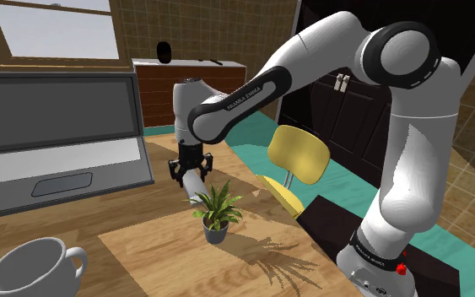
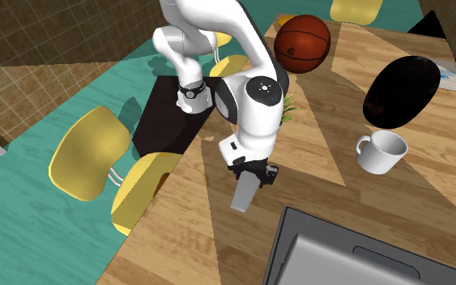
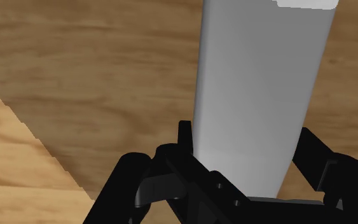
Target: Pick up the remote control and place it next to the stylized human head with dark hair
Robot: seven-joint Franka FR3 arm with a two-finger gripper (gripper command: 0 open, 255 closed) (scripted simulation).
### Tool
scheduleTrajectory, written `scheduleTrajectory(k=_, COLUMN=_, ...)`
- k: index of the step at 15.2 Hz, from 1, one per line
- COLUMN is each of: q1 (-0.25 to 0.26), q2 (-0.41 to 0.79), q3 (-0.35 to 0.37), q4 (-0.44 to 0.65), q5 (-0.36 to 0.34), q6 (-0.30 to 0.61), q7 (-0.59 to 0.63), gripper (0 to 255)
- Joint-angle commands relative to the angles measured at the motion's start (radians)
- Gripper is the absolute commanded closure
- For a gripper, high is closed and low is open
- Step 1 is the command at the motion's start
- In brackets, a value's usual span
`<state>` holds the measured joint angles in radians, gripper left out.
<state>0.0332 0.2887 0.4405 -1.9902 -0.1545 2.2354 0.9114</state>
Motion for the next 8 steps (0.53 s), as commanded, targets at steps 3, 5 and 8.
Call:
scheduleTrajectory(k=3, q1=-0.005, q2=-0.026, q3=0.006, q4=0.017, q5=0.016, q6=-0.040, q7=-0.011, gripper=255)
scheduleTrajectory(k=5, q1=-0.007, q2=-0.040, q3=0.009, q4=0.027, q5=0.025, q6=-0.063, q7=-0.017, gripper=255)
scheduleTrajectory(k=8, q1=-0.011, q2=-0.060, q3=0.013, q4=0.045, q5=0.037, q6=-0.098, q7=-0.025, gripper=255)
